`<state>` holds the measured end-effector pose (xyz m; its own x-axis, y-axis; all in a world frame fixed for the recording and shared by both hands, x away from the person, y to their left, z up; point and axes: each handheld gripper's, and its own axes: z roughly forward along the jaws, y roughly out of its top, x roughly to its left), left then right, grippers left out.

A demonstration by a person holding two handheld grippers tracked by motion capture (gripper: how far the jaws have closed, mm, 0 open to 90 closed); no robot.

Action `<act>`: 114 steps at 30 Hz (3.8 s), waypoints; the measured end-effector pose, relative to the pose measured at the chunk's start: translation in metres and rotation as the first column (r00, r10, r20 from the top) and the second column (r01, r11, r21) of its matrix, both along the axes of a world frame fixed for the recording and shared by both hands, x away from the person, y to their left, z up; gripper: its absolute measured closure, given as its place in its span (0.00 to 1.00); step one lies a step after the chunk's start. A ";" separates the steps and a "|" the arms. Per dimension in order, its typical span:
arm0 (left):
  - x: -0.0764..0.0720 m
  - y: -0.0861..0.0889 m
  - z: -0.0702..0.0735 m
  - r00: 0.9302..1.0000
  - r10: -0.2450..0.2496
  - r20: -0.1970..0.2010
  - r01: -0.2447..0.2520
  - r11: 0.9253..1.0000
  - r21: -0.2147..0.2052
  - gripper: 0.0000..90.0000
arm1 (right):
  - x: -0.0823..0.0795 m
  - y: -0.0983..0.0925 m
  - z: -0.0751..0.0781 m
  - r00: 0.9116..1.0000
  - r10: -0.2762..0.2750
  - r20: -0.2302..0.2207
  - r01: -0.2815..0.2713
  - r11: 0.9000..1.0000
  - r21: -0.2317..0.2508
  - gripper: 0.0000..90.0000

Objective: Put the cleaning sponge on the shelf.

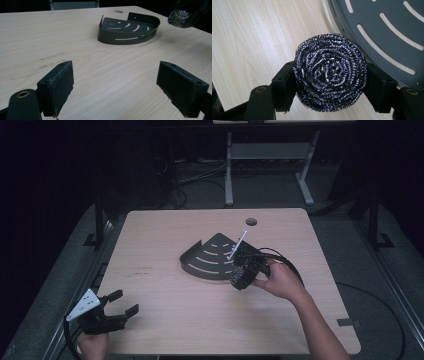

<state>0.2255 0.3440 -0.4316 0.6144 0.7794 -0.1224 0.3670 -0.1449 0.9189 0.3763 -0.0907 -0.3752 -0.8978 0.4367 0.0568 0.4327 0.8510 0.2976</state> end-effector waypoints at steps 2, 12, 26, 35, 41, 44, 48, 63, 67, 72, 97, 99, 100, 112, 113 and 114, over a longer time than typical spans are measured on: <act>0.000 0.000 0.000 1.000 -0.001 -0.001 0.001 1.000 0.000 0.15 | 0.001 0.001 0.001 1.000 0.001 0.004 -0.001 1.000 -0.009 0.36; -0.001 0.001 0.001 1.000 0.003 0.003 -0.003 1.000 -0.005 0.15 | 0.009 0.010 0.017 1.000 0.017 0.026 -0.016 1.000 -0.018 0.36; -0.001 0.001 0.001 1.000 0.001 0.004 -0.001 1.000 -0.005 0.15 | 0.023 0.022 0.027 0.999 0.027 0.026 -0.026 0.999 -0.019 0.36; -0.001 0.001 0.001 1.000 0.001 0.003 -0.001 1.000 -0.005 0.15 | 0.034 0.025 0.031 1.000 0.015 0.024 -0.014 0.999 -0.034 0.36; -0.001 0.002 0.001 1.000 0.002 0.005 -0.002 1.000 -0.007 0.15 | 0.041 0.029 0.032 1.000 0.017 0.010 -0.017 0.999 -0.034 0.36; -0.001 0.002 0.001 1.000 0.003 0.005 -0.003 1.000 -0.009 0.15 | 0.044 0.031 0.032 1.000 0.016 0.005 -0.016 1.000 -0.023 0.36; -0.001 0.002 0.001 1.000 0.001 0.005 -0.001 1.000 -0.007 0.15 | 0.048 0.031 0.027 1.000 0.007 -0.003 -0.007 1.000 -0.030 0.36; -0.001 0.003 0.001 1.000 0.006 0.005 -0.006 1.000 -0.012 0.15 | 0.067 0.035 0.010 0.999 -0.028 -0.015 0.028 0.999 -0.023 0.36; -0.001 0.003 0.001 1.000 0.005 0.004 -0.005 1.000 -0.014 0.15 | 0.072 0.035 0.005 0.999 -0.043 -0.023 0.042 0.999 -0.027 0.36; -0.001 0.003 0.000 1.000 0.005 0.004 -0.005 1.000 -0.014 0.15 | 0.081 0.033 -0.003 0.997 -0.067 -0.025 0.066 0.997 -0.034 0.36; -0.001 0.003 0.001 1.000 0.005 0.005 -0.004 1.000 -0.014 0.15 | 0.100 0.031 -0.031 0.989 -0.145 -0.041 0.144 0.989 -0.012 0.35; -0.001 0.004 0.000 1.000 0.004 0.004 -0.004 1.000 -0.013 0.15 | 0.101 0.030 -0.034 0.987 -0.154 -0.047 0.153 0.988 -0.016 0.35; -0.001 0.004 0.000 1.000 0.005 0.004 -0.005 1.000 -0.016 0.15 | 0.102 0.029 -0.035 0.986 -0.157 -0.048 0.156 0.987 -0.021 0.35; -0.002 0.002 0.000 1.000 0.001 0.005 -0.001 1.000 -0.012 0.15 | 0.105 0.029 -0.038 0.984 -0.172 -0.045 0.172 0.985 -0.020 0.35; -0.002 0.002 0.000 1.000 0.002 0.004 -0.002 1.000 -0.011 0.15 | 0.105 0.029 -0.039 0.984 -0.174 -0.047 0.173 0.985 -0.023 0.35; -0.002 0.002 0.000 1.000 0.001 0.004 -0.001 1.000 -0.010 0.15 | 0.105 0.029 -0.039 0.984 -0.172 -0.048 0.171 0.985 -0.023 0.35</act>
<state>0.2237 0.3459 -0.4312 0.6142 0.7787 -0.1283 0.3637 -0.1350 0.9217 0.4814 -0.0613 -0.4145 -0.8056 0.5856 0.0900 0.5868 0.7678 0.2572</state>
